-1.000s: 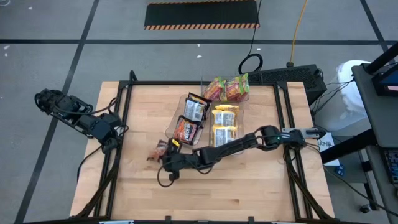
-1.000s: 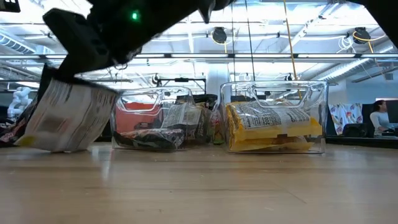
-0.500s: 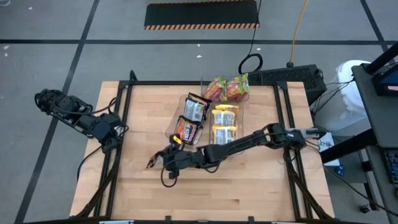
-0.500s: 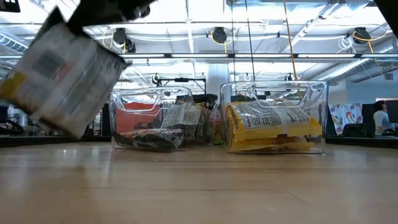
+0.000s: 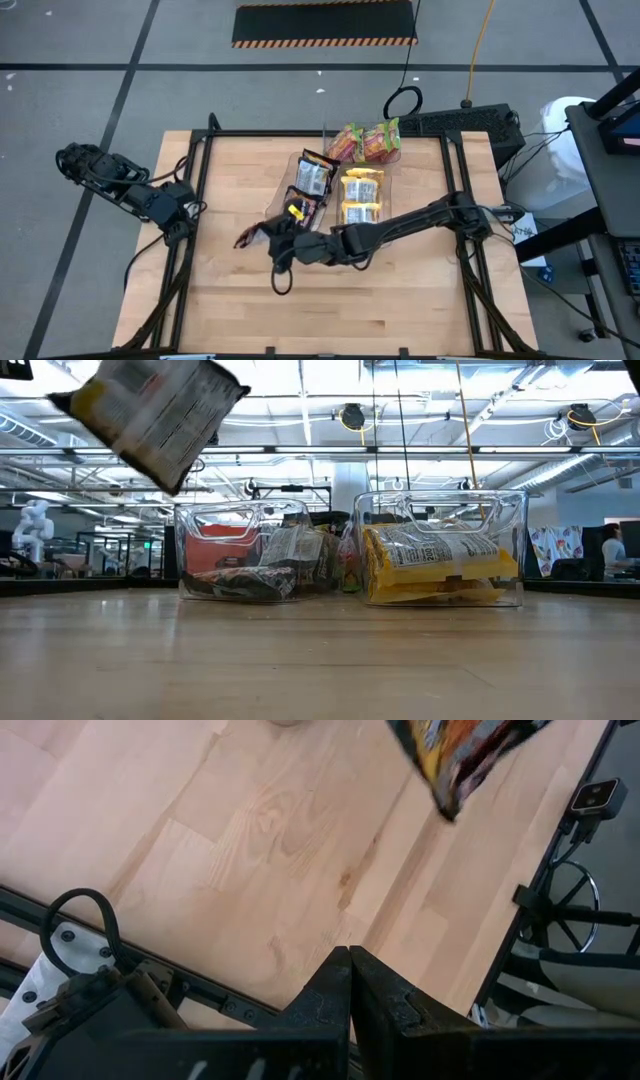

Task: Sort Maruchan noodles
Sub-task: Put the black noodle pack into the left transparent bin

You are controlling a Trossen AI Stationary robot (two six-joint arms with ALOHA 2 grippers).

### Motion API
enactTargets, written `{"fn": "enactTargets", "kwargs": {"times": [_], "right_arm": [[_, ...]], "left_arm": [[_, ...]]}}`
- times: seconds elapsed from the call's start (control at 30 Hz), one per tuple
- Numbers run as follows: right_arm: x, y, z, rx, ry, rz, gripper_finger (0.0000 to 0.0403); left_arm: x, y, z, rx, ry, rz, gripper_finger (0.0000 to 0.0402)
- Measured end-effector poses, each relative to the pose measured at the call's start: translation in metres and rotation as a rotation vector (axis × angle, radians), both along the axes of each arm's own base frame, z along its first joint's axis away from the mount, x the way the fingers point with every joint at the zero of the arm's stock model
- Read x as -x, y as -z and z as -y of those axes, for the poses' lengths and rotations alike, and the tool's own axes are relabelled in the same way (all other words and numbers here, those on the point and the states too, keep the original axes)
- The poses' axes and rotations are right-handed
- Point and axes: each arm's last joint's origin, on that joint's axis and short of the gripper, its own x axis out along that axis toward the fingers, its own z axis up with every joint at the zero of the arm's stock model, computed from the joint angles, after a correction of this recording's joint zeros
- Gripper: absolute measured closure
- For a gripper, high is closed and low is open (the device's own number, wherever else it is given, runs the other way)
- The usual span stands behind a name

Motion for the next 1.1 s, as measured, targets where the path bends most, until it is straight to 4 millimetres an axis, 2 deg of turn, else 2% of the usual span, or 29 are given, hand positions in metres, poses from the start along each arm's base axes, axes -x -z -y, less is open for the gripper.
{"fn": "enactTargets", "kwargs": {"times": [0.3,0.57,1.1], "right_arm": [[0.013,-0.015,0.014,0.076,0.114,-0.065,0.0403],[0.019,-0.022,0.032,0.016,0.216,-0.056,0.0403],[0.030,0.001,0.039,-0.074,0.278,-0.234,0.0403]], "left_arm": [[0.000,0.000,0.000,0.001,-0.004,0.000,0.0396],[0.000,0.000,0.000,0.006,-0.017,-0.002,0.0396],[0.000,0.000,0.000,0.005,-0.018,-0.002,0.0396]]}}
